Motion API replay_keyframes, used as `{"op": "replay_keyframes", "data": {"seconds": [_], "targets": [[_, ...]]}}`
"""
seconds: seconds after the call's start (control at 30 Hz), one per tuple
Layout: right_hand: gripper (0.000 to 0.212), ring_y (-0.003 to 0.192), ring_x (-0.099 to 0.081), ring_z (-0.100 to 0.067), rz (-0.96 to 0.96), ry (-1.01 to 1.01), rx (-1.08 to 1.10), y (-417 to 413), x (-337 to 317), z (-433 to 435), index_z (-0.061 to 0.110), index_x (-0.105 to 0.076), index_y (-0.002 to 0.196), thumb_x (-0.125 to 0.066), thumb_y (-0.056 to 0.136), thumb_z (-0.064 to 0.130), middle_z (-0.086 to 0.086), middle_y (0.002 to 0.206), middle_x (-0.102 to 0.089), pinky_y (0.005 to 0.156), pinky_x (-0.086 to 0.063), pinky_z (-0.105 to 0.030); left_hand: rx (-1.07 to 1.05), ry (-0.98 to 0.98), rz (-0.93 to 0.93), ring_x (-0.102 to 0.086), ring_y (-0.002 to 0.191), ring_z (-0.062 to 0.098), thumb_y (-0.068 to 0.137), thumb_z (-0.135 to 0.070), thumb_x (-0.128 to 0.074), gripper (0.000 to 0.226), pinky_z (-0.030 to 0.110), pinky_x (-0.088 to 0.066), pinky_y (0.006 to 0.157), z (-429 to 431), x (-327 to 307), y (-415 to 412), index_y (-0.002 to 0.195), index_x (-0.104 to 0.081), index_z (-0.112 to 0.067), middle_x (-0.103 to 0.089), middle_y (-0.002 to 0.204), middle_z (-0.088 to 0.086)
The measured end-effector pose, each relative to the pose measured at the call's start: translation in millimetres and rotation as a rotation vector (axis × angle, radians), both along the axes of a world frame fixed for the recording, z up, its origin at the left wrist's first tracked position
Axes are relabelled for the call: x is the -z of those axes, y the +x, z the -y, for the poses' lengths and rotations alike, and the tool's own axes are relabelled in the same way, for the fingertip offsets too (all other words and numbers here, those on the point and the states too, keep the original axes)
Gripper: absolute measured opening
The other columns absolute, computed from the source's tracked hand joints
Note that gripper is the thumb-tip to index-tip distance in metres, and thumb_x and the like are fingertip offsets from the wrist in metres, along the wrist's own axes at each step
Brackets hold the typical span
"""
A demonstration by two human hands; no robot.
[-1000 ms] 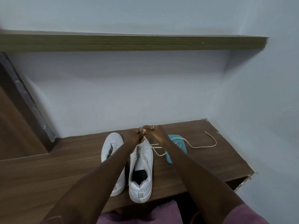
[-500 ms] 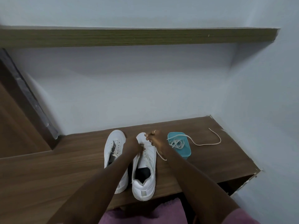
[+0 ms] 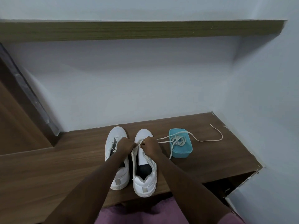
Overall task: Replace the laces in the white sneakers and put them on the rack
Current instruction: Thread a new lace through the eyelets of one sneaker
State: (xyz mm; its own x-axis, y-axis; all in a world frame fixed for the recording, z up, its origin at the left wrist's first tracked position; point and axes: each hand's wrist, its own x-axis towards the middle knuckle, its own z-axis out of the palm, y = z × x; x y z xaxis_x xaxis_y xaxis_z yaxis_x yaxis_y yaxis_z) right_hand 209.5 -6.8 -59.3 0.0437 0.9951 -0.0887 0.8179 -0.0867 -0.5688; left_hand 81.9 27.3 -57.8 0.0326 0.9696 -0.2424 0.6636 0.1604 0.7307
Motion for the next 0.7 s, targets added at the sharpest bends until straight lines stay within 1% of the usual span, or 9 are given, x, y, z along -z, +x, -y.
{"op": "replay_keyframes", "data": {"seconds": [0.07,0.13,0.23,0.3,0.37,0.47,0.53,0.6,0.7], "targets": [[0.028,0.088,-0.053,-0.034,0.033,-0.002,0.029,-2,2,-2,-0.004,-0.058,0.074,-0.047,0.094,0.011,-0.025,0.089,-0.059,0.067,-0.022,-0.028,-0.015,-0.007,0.048,-0.035,0.045,0.013,0.080,-0.009,-0.067,0.047,0.024,-0.025,0.047,1,1,0,0.042,-0.038,-0.009,-0.038,0.047,0.004],[0.025,0.097,-0.057,-0.033,0.054,0.017,0.030,-4,2,-3,-0.006,-0.063,0.088,-0.046,0.094,0.011,-0.024,0.098,-0.063,0.069,-0.028,-0.034,-0.022,-0.014,0.106,-0.032,0.039,0.009,0.080,-0.006,-0.066,0.048,0.021,-0.024,0.043,3,3,-1,0.043,-0.036,-0.009,-0.035,0.042,0.001],[0.026,0.104,-0.057,-0.035,0.070,0.040,0.017,-5,2,-6,-0.007,-0.063,0.098,-0.045,0.095,0.011,-0.024,0.105,-0.064,0.081,-0.039,-0.037,-0.059,-0.066,0.239,-0.027,0.030,0.006,0.079,0.000,-0.065,0.045,0.020,-0.025,0.038,4,4,-5,0.044,-0.038,-0.010,-0.031,0.037,0.000],[0.026,0.102,-0.058,-0.034,0.091,0.039,-0.023,-5,2,-5,-0.008,-0.064,0.097,-0.045,0.095,0.011,-0.023,0.104,-0.064,0.074,-0.036,-0.036,-0.081,-0.112,0.318,-0.030,0.029,0.007,0.080,0.002,-0.065,0.040,0.017,-0.028,0.035,7,2,-6,0.047,-0.044,-0.009,-0.034,0.041,0.002],[0.027,0.098,-0.059,-0.034,0.105,0.052,-0.079,-3,0,-4,-0.008,-0.065,0.094,-0.046,0.095,0.011,-0.023,0.101,-0.064,0.068,-0.028,-0.029,-0.095,-0.150,0.385,-0.034,0.030,0.008,0.081,0.003,-0.065,0.033,0.015,-0.030,0.034,7,1,-7,0.052,-0.051,-0.005,-0.038,0.043,0.003],[0.028,0.103,-0.058,-0.032,0.096,0.042,-0.125,-3,-1,-4,-0.005,-0.066,0.103,-0.041,0.096,0.007,-0.022,0.107,-0.063,0.077,-0.035,-0.031,-0.098,-0.175,0.427,-0.039,0.038,0.012,0.083,0.002,-0.064,0.023,0.015,-0.033,0.036,7,2,-7,0.061,-0.056,-0.001,-0.042,0.048,0.006],[0.029,0.107,-0.056,-0.030,0.091,0.047,-0.113,-7,-3,-5,-0.003,-0.064,0.108,-0.038,0.097,0.005,-0.020,0.113,-0.061,0.086,-0.038,-0.032,-0.110,-0.187,0.443,-0.038,0.039,0.012,0.083,0.002,-0.063,0.028,0.015,-0.033,0.035,6,4,-7,0.058,-0.053,-0.003,-0.041,0.047,0.005],[0.029,0.110,-0.055,-0.030,0.100,0.049,-0.107,-10,-6,-5,-0.002,-0.064,0.108,-0.038,0.095,0.003,-0.020,0.114,-0.061,0.088,-0.039,-0.032,-0.142,-0.222,0.502,-0.043,0.037,0.011,0.087,0.001,-0.059,0.032,0.015,-0.036,0.036,5,6,-6,0.056,-0.051,-0.003,-0.046,0.044,0.003],[0.028,0.107,-0.057,-0.032,0.118,0.036,-0.122,-11,-8,-6,-0.002,-0.066,0.105,-0.041,0.093,0.003,-0.018,0.110,-0.065,0.088,-0.040,-0.033,-0.184,-0.316,0.617,-0.055,0.042,0.006,0.094,-0.003,-0.049,0.026,0.016,-0.047,0.044,3,9,-8,0.070,-0.059,-0.003,-0.058,0.053,0.001]]}}
